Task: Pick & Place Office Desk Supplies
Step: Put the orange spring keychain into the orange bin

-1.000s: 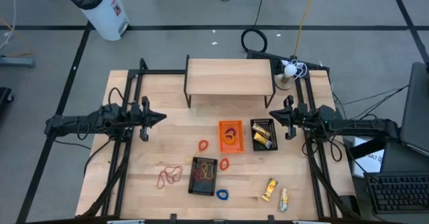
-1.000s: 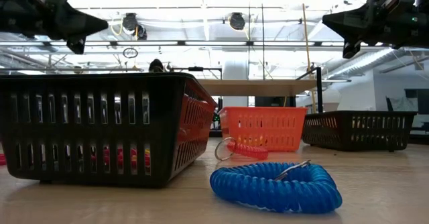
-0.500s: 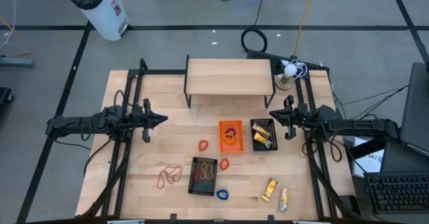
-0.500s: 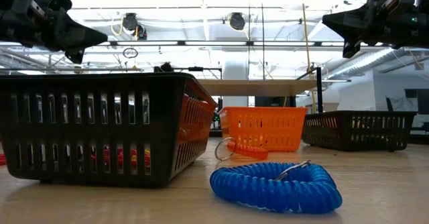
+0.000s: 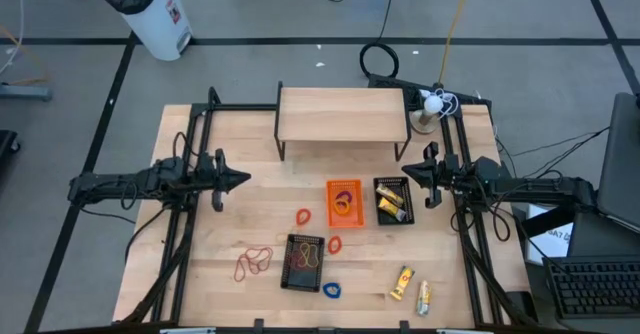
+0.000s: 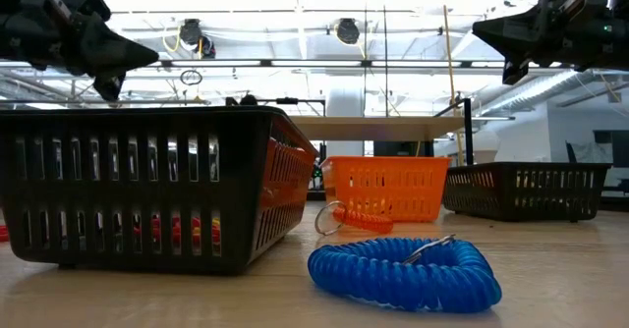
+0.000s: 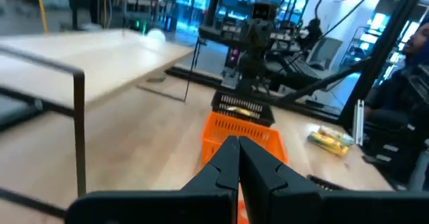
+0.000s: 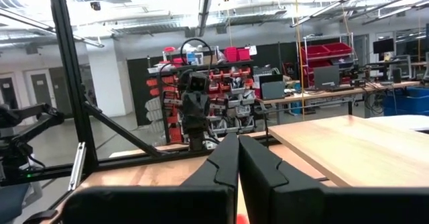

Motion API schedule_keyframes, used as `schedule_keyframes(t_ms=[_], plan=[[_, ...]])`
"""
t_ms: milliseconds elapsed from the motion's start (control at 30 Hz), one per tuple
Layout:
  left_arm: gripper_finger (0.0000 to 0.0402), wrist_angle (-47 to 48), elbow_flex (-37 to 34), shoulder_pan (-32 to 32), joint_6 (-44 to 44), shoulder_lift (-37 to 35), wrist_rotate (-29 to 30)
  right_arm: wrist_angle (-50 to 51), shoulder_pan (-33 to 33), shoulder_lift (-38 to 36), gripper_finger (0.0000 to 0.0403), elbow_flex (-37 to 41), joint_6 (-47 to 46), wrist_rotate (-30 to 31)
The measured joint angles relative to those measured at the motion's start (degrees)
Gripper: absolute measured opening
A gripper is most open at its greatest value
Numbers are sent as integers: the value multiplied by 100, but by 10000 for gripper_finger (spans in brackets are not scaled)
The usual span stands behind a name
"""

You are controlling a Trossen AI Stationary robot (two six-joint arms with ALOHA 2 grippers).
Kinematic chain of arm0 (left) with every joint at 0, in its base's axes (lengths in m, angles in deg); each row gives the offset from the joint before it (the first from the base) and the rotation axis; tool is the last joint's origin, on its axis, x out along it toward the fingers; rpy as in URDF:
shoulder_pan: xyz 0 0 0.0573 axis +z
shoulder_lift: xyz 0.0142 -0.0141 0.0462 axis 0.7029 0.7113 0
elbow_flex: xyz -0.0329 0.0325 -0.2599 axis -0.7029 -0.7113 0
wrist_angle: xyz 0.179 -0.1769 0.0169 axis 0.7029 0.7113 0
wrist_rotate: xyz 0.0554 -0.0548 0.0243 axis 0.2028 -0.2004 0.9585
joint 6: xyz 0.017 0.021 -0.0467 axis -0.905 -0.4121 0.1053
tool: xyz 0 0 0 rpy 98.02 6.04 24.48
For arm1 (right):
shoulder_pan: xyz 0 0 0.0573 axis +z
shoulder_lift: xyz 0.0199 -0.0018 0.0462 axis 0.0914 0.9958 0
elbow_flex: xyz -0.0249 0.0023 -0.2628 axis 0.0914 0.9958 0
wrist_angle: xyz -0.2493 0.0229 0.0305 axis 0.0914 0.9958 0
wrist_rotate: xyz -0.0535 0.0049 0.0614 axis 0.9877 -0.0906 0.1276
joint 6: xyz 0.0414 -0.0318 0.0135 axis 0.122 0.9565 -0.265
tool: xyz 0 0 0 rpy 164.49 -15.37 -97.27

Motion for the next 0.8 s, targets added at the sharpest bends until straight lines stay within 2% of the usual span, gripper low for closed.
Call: schedule_keyframes(t_ms=[133,267,400,533,667,800], plan=[[2,-5,147,-95,180,964,192,-50,-3,-1,0,1,9,173],[1,-319,578,-229,194,2537,300,-44,-2,-1,0,0,-45,159],[4,-280,1295,-344,187,4190,333,-43,-2,-1,0,1,-91,158],[11,106,2086,-458,-139,5551,73,-7,-2,-1,0,0,-93,133],[46,362,2768,-592,-547,6715,85,36,-2,1,0,1,-93,133],[104,394,3357,-642,-1096,7455,28,52,-2,4,0,1,-93,129]])
